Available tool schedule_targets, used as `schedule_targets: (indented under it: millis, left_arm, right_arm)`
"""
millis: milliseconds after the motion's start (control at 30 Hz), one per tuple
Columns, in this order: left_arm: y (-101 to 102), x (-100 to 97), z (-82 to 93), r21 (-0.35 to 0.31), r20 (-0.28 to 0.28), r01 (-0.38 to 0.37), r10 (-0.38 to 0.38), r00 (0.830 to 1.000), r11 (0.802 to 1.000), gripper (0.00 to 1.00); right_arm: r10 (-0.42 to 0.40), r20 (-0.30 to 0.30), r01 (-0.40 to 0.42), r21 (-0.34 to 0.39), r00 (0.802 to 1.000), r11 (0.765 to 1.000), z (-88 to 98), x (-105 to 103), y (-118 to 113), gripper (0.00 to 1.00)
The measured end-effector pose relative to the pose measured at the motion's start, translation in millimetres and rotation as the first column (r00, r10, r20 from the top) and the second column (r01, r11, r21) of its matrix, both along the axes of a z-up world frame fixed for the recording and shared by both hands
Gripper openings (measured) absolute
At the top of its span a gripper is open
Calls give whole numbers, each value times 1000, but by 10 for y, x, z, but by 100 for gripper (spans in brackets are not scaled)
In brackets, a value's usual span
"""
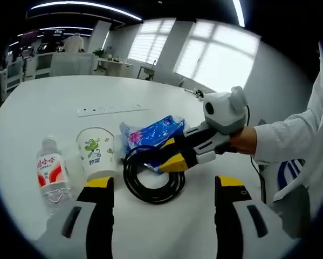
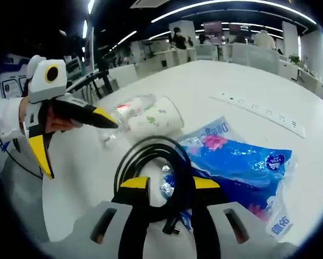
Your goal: Arrange the tabletop items into an orderly group along one side of the table until the central work area is clear of visible clutter.
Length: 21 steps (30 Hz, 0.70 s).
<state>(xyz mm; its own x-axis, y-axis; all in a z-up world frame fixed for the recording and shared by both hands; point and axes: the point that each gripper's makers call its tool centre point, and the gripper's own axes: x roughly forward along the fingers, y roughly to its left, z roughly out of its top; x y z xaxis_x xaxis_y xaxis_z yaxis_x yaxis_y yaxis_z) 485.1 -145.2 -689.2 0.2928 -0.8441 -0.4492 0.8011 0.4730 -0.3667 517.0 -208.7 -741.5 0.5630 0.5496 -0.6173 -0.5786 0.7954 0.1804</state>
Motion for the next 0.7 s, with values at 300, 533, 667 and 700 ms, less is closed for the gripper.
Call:
schedule_targets:
  millis: [300,533,667,700]
  left_arm:
    - [-25,27,-81,16,-17,-24,24,1000,1000,73]
    - [-73,50,-186,64,-40,-65,67,997,996,62]
    - [-68,104,-238,92,-54,-115,120,991,989,54]
    - [-57,116,-267,109,-59,-129,136,989,986,52]
  right_arm:
    - [-22,9,23,-40,1000,999,-42,40,-89,11]
    - [-36,12,36,-33,999,999,-49,48,-82,9]
    - [-42,12,43,-34,999,999,-55,55,-81,9]
    - [-42,13,43,-34,999,999,-55,53,-77,9]
